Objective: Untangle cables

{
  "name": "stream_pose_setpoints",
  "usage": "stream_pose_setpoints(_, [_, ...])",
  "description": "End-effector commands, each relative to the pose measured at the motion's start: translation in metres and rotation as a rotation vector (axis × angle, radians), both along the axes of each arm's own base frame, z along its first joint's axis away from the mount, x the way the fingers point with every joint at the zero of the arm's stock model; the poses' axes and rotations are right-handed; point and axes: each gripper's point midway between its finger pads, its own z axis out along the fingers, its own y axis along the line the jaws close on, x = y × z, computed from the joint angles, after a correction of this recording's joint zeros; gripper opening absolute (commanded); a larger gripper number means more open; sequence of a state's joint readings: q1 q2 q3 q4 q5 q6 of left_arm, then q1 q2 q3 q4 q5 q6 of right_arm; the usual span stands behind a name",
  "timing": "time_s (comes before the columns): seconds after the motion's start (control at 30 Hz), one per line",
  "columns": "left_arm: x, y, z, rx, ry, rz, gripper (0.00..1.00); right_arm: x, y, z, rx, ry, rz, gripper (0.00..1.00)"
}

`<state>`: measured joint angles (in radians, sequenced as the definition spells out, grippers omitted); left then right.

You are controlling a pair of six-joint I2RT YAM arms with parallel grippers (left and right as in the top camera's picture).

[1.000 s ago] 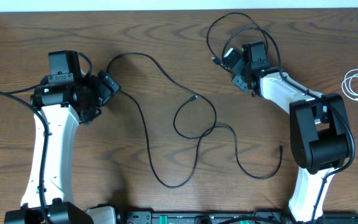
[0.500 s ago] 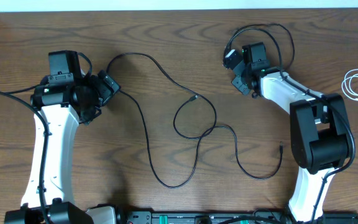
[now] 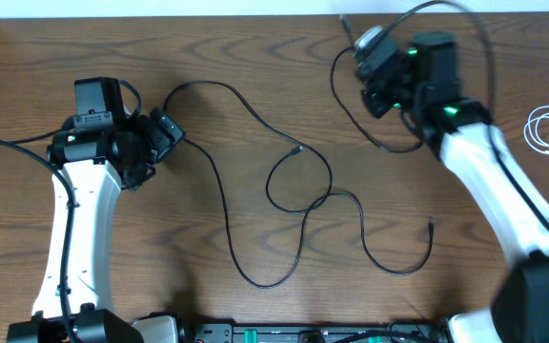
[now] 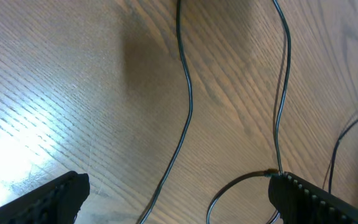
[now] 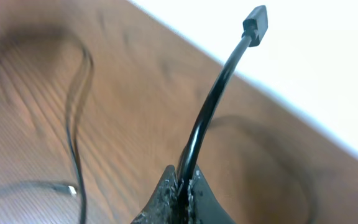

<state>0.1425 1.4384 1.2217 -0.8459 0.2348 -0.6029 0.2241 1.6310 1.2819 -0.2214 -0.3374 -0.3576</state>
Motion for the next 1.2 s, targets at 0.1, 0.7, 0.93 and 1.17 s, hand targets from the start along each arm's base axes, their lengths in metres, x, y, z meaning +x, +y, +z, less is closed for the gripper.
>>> stream_pose_setpoints(0.1, [0.001,0.001,0.000,-0.003,0.002,0.007,0.98,-0.027,-0.019,0.081,0.079,-0.127,-0.035,0.01])
stream_pose_setpoints(0.7, [0.001,0.001,0.000,-0.003,0.002,0.007,0.98,-0.084,-0.027,-0.059,-0.054,0.478,-0.057,0.03])
stream_pose_setpoints(0.93, [0.001,0.001,0.000,-0.003,0.002,0.007,0.98,-0.087,-0.008,-0.085,-0.017,0.572,-0.013,0.28])
stream_pose_setpoints(1.17, [0.001,0.001,0.000,-0.003,0.002,0.007,0.98,-0.087,-0.008,-0.106,-0.025,0.637,-0.024,0.58])
